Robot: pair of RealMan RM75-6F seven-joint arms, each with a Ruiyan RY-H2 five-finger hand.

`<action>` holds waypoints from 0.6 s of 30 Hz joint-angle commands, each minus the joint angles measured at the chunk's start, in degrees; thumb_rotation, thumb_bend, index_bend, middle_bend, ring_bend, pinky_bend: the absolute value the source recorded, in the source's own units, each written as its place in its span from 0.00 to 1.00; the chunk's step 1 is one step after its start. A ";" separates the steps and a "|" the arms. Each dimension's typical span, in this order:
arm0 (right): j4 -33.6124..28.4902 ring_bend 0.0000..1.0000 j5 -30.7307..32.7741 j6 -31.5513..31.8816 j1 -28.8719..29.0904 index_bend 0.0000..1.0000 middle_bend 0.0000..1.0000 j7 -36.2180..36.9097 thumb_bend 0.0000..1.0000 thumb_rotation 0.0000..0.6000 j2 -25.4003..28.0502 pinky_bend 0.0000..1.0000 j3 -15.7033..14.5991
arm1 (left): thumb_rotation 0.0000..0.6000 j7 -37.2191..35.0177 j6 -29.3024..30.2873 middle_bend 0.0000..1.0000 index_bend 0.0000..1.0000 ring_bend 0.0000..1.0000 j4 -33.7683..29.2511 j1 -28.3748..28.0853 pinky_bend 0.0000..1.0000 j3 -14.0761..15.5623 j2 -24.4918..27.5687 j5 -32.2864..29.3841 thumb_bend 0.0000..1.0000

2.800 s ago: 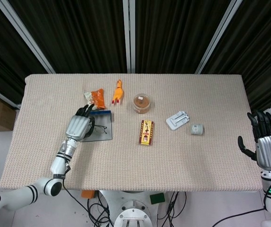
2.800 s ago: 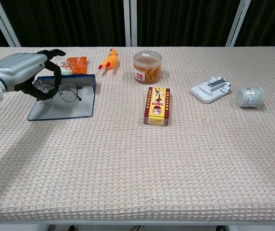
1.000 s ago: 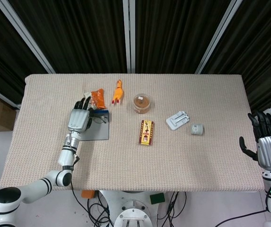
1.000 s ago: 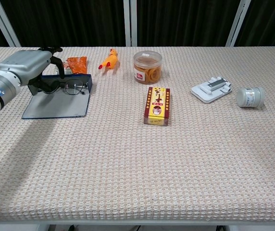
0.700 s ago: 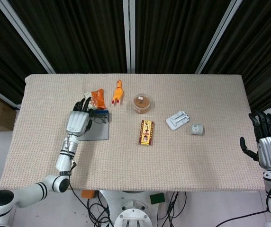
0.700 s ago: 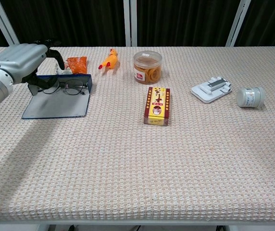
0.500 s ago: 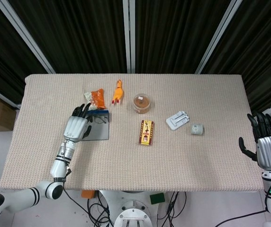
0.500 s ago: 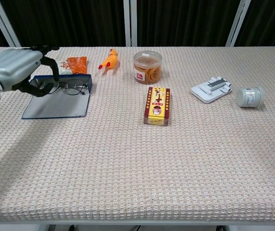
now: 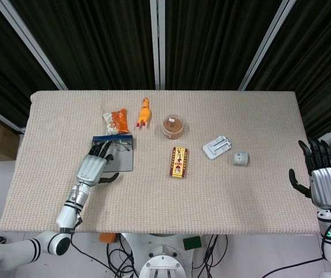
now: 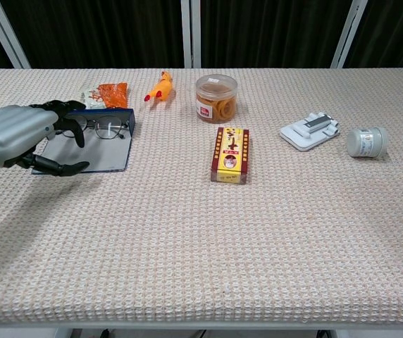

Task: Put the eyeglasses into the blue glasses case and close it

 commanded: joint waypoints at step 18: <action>0.22 0.00 0.26 -0.08 0.00 0.00 0.00 -0.01 0.49 0.97 0.02 0.00 0.18 | 0.49 6.02 -7.61 0.00 0.32 0.00 -0.77 -2.55 0.13 -0.75 1.69 -4.24 0.21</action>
